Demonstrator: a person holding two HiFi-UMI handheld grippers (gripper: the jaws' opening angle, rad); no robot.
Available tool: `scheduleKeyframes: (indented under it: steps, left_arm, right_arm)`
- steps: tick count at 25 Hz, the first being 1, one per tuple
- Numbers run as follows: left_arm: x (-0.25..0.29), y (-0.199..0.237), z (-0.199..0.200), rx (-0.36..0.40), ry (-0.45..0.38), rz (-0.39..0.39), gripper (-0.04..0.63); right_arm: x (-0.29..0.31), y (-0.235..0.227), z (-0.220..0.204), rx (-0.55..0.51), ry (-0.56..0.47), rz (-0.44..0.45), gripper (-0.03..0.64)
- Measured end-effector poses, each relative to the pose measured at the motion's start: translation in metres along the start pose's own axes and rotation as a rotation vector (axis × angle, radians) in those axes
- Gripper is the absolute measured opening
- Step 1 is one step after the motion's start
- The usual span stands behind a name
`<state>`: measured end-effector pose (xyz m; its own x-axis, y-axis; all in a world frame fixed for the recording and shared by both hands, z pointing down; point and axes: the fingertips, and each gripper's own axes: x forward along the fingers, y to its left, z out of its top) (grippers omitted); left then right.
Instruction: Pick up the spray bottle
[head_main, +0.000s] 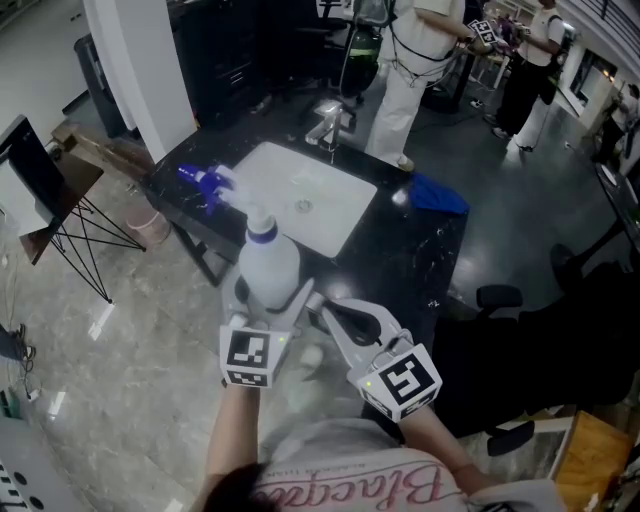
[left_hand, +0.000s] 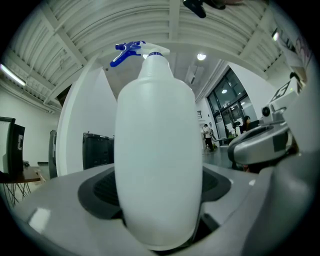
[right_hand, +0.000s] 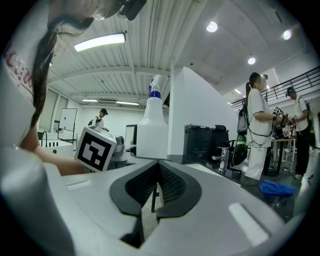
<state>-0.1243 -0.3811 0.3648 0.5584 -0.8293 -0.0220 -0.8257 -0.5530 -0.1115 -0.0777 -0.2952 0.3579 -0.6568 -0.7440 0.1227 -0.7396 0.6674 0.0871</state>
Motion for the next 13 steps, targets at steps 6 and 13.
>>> scheduleKeyframes:
  steps: [6,13]
  left_arm:
    - [-0.007,-0.011,0.015,0.004,-0.026,0.01,0.414]
    - [-0.016,-0.014,0.025,0.001,-0.038,0.043,0.414]
  right_arm:
    - [-0.012,0.001,0.002,-0.013,-0.014,0.003,0.002]
    - [-0.021,0.003,0.004,-0.039,-0.022,0.02,0.002]
